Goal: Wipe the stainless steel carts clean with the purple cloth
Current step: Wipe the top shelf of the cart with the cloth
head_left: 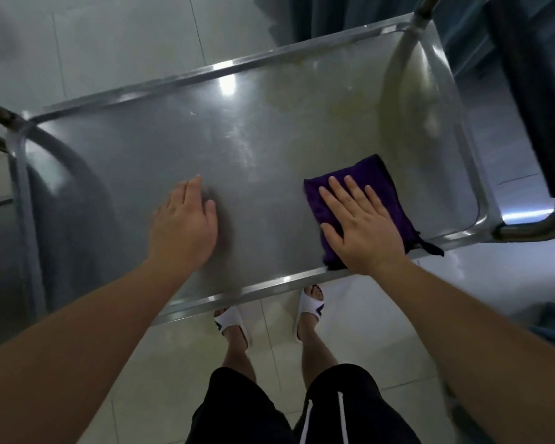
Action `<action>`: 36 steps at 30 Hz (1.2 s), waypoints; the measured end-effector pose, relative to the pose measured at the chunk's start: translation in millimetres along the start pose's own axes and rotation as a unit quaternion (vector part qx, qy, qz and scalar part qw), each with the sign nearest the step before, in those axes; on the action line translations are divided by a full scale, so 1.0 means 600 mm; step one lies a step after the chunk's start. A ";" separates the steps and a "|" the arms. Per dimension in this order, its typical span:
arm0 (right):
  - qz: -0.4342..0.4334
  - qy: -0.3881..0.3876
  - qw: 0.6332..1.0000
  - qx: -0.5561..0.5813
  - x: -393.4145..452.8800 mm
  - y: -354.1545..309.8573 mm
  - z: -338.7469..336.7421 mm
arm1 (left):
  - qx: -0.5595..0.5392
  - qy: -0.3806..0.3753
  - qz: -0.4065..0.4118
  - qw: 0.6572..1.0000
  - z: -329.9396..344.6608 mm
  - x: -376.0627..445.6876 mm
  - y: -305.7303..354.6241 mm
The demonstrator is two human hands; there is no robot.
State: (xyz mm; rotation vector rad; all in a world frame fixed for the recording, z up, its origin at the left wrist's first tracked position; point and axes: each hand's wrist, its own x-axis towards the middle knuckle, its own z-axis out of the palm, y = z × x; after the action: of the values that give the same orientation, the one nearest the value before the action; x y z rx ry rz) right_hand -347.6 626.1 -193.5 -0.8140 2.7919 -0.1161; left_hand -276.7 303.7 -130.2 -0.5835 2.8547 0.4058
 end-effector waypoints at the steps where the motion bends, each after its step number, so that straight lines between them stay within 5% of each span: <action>1: 0.002 -0.001 1.000 -0.006 -0.003 0.029 -0.005 | -0.005 0.002 -0.011 1.000 0.006 0.003 0.008; 7: 0.031 -0.002 0.999 -0.020 0.001 0.180 -0.039 | -0.015 0.021 -0.057 0.998 0.043 0.017 0.028; 11: 0.188 0.039 0.981 0.011 -0.002 0.237 -0.054 | 0.005 0.039 -0.063 0.997 0.059 0.028 0.016; 21: 0.295 0.042 0.954 0.043 0.025 0.127 -0.042 | -0.026 0.111 -0.090 0.989 0.110 0.046 -0.003; 25: 0.185 0.040 0.981 0.053 0.049 -0.059 -0.014 | -0.029 0.123 -0.096 0.987 0.115 0.050 -0.008; 29: -0.061 0.007 0.997 0.052 0.112 -0.197 0.008 | -0.025 0.124 -0.095 0.987 0.117 0.051 -0.010; 32: -0.210 -0.035 0.977 0.009 0.172 -0.216 0.004 | -0.031 0.128 -0.101 0.986 0.121 0.052 -0.012; 36: -0.226 -0.034 0.974 0.013 0.215 -0.131 -0.022 | -0.020 0.126 -0.090 0.988 0.128 0.051 -0.020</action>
State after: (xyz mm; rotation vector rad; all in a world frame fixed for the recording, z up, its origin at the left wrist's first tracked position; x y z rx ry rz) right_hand -415.4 490.6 -195.2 -1.4028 2.4881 -0.1952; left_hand -288.8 305.8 -212.6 -0.9553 2.9997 0.3850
